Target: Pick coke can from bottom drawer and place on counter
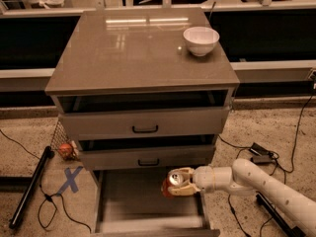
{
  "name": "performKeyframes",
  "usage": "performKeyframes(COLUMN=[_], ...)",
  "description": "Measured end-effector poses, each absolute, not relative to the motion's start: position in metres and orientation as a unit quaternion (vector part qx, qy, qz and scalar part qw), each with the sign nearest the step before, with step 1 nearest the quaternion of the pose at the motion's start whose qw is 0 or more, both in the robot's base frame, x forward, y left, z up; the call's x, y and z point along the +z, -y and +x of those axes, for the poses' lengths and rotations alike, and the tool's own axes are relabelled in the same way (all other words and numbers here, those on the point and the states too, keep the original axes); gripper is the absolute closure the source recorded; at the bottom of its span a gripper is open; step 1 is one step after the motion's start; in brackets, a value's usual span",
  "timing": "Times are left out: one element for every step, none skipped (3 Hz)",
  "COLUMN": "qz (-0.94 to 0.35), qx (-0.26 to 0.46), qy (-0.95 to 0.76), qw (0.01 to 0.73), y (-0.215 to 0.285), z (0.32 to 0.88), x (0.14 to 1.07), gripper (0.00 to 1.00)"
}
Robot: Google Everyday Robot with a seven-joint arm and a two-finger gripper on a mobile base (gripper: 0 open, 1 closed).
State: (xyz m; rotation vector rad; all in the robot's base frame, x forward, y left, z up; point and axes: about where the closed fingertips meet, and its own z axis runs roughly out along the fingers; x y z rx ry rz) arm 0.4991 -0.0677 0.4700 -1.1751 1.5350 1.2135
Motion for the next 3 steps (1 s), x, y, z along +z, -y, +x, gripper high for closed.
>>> performKeyframes(qz=[-0.468, -0.426, -0.373], qx=[0.483, 0.528, 0.57], qy=[-0.611, -0.599, -0.6], qw=[0.416, 0.425, 0.42], y=[0.068, 0.08, 0.139], z=[0.499, 0.504, 0.527], x=[0.47, 0.476, 0.5], gripper=[1.0, 1.0, 1.0])
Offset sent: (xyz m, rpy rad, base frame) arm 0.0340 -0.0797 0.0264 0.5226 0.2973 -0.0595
